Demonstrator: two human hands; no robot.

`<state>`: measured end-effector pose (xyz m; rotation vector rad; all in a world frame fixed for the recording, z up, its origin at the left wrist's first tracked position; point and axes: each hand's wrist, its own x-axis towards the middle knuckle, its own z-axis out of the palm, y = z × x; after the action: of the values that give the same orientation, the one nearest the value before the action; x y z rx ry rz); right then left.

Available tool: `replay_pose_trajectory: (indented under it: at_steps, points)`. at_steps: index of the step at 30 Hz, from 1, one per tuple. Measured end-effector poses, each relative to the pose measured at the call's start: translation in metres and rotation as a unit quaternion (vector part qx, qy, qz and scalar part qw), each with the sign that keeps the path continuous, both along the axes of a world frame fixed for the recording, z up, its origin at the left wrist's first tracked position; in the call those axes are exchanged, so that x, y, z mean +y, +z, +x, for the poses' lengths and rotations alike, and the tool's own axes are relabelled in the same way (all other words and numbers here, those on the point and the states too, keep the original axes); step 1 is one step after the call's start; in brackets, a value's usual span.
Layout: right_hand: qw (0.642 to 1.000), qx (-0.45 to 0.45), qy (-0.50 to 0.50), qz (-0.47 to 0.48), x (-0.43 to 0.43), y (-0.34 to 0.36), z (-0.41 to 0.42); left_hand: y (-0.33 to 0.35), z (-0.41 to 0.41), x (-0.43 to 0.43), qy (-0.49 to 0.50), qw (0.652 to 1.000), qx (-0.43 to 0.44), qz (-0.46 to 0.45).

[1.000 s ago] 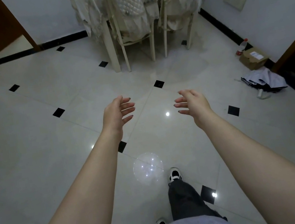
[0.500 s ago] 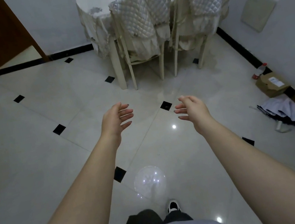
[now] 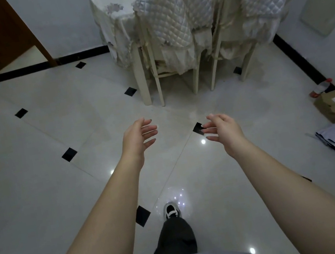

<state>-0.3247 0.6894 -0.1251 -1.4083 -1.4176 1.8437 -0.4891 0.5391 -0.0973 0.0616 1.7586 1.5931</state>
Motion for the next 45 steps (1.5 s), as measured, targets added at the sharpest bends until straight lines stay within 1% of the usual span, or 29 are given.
replay_pose_trajectory:
  at_steps: [6,13,19,26,30,35,40,45]
  points:
    - [1.0,-0.004,-0.019,0.013,0.063,0.012,-0.085,0.006,-0.09,0.068,-0.013,1.0,-0.001,0.016]
    - [0.999,-0.009,-0.033,0.008,0.114,0.015,-0.148,0.013,-0.156,0.13,-0.028,0.999,-0.004,0.018]
    - [0.999,-0.008,-0.037,0.008,0.172,0.008,-0.186,0.007,-0.194,0.189,-0.042,0.999,-0.005,0.004]
    - [1.0,0.0,-0.025,0.016,0.275,0.005,-0.229,0.011,-0.236,0.287,-0.035,0.999,-0.001,0.012]
    - [0.999,-0.009,-0.018,0.035,0.337,0.018,-0.251,0.033,-0.252,0.353,-0.028,0.999,-0.008,0.041]
    - [0.998,0.017,-0.018,0.051,0.403,0.043,-0.279,0.059,-0.269,0.415,-0.031,0.997,0.005,0.068]
    - [0.996,0.041,-0.019,0.073,0.45,0.066,-0.303,0.075,-0.292,0.459,-0.033,0.995,0.032,0.084]
    - [0.996,0.054,-0.017,0.075,0.486,0.072,-0.326,0.078,-0.319,0.494,-0.038,0.995,0.036,0.087]
